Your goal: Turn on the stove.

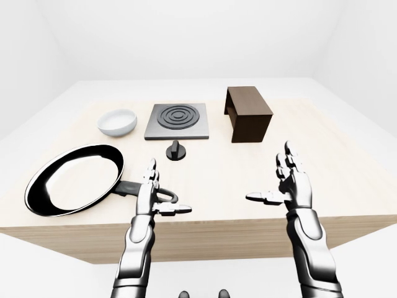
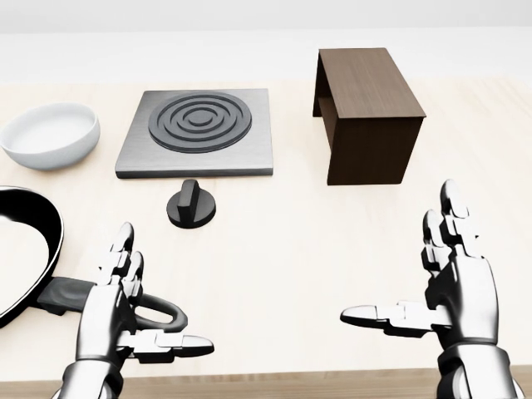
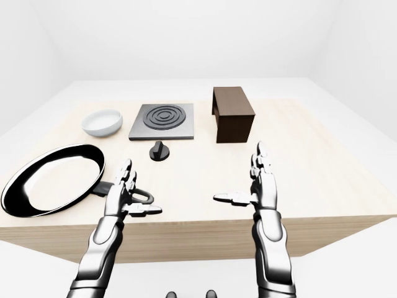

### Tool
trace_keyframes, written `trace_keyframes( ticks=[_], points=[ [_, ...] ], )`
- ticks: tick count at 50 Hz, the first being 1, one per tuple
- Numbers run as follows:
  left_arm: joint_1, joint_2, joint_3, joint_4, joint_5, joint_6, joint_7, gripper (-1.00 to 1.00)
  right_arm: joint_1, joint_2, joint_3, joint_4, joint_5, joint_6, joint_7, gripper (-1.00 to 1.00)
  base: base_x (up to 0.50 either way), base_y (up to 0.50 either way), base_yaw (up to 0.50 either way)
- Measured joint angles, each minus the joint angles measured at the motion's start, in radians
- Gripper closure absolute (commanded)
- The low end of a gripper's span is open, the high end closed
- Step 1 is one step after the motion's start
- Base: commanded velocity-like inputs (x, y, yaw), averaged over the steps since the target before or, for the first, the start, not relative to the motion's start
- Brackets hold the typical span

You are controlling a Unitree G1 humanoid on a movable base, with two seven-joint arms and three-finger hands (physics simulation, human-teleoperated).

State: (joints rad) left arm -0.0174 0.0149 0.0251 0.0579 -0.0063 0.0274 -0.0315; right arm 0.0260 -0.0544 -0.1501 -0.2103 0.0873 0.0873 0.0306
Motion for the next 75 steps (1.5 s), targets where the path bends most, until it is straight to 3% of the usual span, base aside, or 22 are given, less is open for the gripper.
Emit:
trace_keyframes(
  ticks=[33, 48, 75],
  points=[
    [-0.002, -0.001, 0.001, -0.011, -0.006, 0.025, 0.0, -1.0, 0.025, -0.05, -0.228, -0.27, 0.072, 0.0, -0.033, -1.0, 0.0, 0.0, 0.0],
    [-0.003, -0.001, 0.001, -0.01, -0.007, 0.026, 0.001, -1.0, 0.023, -0.055, -0.248, -0.282, 0.082, 0.0, -0.035, -1.0, 0.0, 0.0, 0.0],
    [-0.002, -0.001, 0.0, 0.009, -0.001, 0.011, 0.002, -1.0, 0.025, -0.052, -0.237, -0.266, 0.079, 0.0, -0.027, -1.0, 0.25, 0.0, 0.0]
  ],
)
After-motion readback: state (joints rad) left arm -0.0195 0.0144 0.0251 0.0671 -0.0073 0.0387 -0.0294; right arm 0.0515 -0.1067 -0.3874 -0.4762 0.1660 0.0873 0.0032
